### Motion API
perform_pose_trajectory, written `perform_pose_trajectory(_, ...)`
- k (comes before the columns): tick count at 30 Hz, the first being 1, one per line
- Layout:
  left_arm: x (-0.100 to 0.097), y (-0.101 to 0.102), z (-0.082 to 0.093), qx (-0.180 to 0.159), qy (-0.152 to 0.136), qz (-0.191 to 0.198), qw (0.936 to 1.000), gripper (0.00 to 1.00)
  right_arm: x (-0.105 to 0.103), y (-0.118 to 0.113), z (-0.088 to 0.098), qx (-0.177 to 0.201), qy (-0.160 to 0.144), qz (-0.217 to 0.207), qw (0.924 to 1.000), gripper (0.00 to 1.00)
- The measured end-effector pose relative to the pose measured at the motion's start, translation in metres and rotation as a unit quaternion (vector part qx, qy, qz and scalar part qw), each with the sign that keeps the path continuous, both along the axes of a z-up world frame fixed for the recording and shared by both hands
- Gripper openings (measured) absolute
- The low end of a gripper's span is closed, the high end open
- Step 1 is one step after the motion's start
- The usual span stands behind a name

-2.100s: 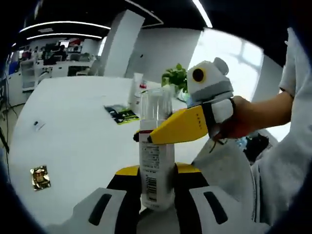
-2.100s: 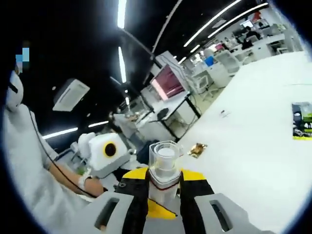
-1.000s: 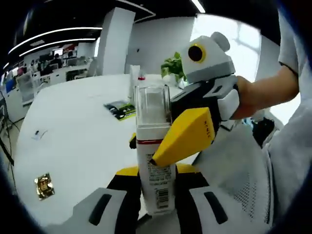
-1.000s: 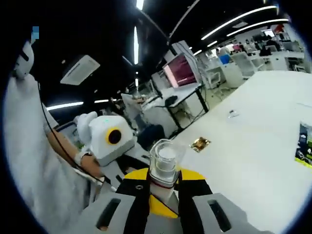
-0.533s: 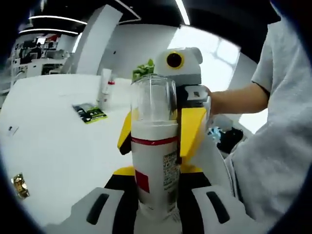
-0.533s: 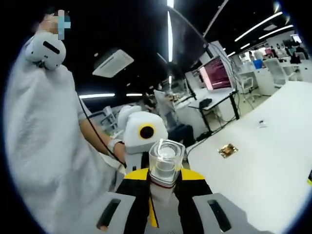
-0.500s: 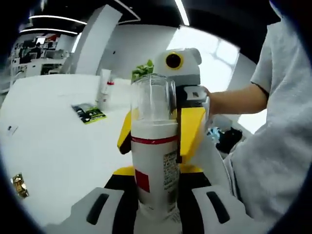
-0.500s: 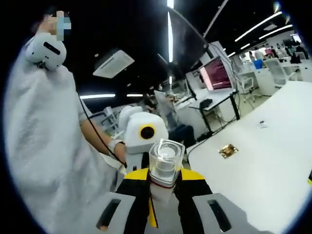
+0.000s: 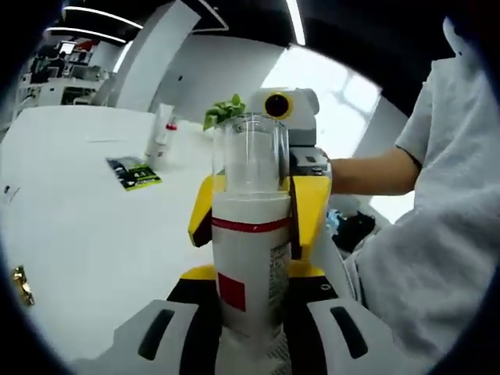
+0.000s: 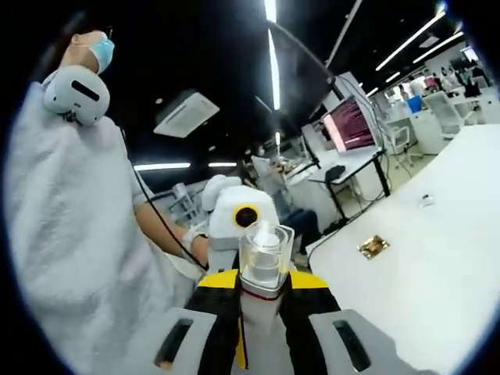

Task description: Arrange the skincare products in the storage area until every visible bottle or jar stands upright without overlapping.

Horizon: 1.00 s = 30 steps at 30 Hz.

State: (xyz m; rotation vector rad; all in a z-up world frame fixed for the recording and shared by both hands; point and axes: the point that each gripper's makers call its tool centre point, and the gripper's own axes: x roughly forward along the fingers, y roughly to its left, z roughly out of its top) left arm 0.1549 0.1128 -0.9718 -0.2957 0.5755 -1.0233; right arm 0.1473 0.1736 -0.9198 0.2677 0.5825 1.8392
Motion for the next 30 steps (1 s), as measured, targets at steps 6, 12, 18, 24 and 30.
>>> perform_pose_trajectory(6,0.003,0.003,0.0,0.0,0.002,0.012,0.9999,0.25,0.006,0.0,-0.003,0.001,0.019,-0.03,0.9994,0.16)
perform_pose_trajectory(12,0.007,0.007,-0.007,0.022,0.005,0.026,0.9994,0.24,0.009,0.003,-0.008,-0.006,0.021,-0.048,0.9986,0.16)
perform_pose_trajectory(18,0.017,0.016,-0.016,0.042,0.017,0.059,0.9972,0.24,0.02,0.007,-0.017,-0.027,0.051,-0.089,0.9943,0.15)
perform_pose_trajectory(24,0.025,0.026,-0.025,0.073,0.018,0.094,0.9928,0.24,0.028,0.009,-0.025,-0.054,0.074,-0.143,0.9856,0.14)
perform_pose_trajectory(30,0.03,0.034,-0.039,0.123,0.018,0.117,0.9852,0.25,0.034,0.014,-0.039,-0.083,0.108,-0.204,0.9696,0.15)
